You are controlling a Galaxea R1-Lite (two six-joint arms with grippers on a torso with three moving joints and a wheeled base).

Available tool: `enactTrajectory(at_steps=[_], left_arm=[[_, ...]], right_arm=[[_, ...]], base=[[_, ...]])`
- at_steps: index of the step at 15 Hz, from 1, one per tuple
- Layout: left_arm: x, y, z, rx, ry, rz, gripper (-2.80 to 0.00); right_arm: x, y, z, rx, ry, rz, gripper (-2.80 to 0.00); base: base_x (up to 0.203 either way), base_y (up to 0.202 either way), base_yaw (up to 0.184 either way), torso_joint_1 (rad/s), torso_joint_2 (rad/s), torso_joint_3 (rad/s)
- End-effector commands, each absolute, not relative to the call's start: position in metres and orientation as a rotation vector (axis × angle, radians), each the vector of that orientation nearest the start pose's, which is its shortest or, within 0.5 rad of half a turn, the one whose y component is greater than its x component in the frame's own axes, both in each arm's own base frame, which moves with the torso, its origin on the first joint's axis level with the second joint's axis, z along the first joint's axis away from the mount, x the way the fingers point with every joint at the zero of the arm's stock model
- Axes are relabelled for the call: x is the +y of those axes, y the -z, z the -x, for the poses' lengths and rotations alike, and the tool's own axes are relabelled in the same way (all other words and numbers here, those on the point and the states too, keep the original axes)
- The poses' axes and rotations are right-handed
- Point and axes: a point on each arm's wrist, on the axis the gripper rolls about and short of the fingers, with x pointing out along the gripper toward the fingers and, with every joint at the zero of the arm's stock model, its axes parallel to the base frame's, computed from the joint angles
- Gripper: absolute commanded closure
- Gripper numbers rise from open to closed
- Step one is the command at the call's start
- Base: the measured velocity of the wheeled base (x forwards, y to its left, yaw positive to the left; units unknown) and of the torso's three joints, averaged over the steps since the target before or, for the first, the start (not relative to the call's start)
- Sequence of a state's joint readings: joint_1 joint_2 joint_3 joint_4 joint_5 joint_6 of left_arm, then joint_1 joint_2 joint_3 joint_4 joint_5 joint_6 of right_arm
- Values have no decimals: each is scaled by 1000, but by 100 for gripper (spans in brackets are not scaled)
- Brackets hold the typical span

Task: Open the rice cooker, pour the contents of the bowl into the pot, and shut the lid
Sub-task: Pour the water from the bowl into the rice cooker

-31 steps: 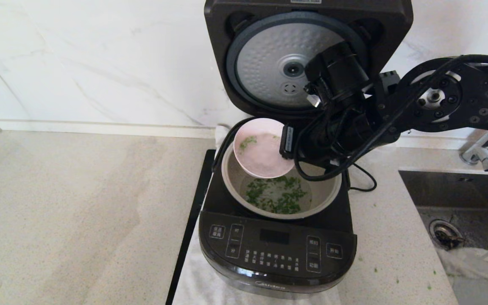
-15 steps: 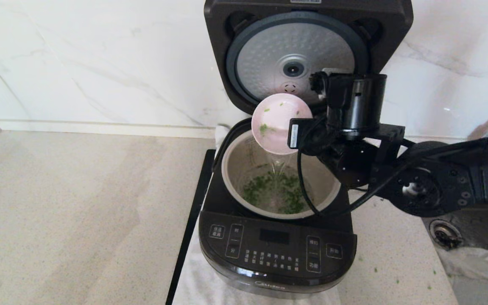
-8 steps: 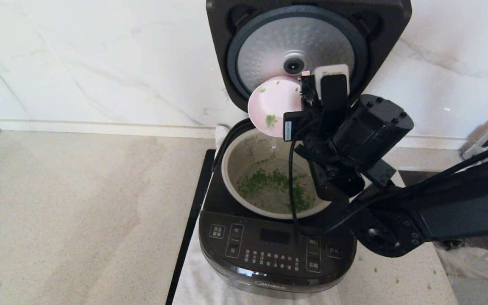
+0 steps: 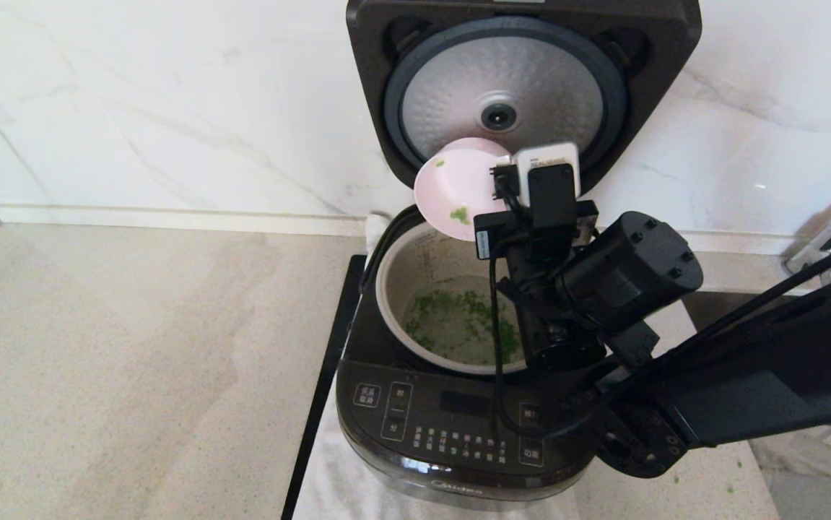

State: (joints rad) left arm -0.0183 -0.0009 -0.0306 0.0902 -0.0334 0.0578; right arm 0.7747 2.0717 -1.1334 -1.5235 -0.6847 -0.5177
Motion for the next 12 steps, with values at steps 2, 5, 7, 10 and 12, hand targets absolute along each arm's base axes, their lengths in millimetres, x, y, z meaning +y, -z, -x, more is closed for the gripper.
enactTrajectory(at_steps=[2,5,7,10,12], left_arm=[[0,-75,26,57,54,-58,0],[0,-75,26,57,54,-58,0],[0,-75,26,57,54,-58,0],[0,-75,26,57,54,-58,0],[0,-75,26,55,54,-58,0]], right_arm=[[268,-223,-279,-446,8,109,0],[267,-233,-273,-441,58,78,0],[265,-240,-269,-388,58,85,0],[261,-254,-261,-267,7,78,0],[258,-265,-257,-151,-30,57,0]], base=[[0,0,0,0,0,0],[0,0,0,0,0,0],[0,0,0,0,0,0],[0,0,0,0,0,0],[0,0,0,0,0,0]])
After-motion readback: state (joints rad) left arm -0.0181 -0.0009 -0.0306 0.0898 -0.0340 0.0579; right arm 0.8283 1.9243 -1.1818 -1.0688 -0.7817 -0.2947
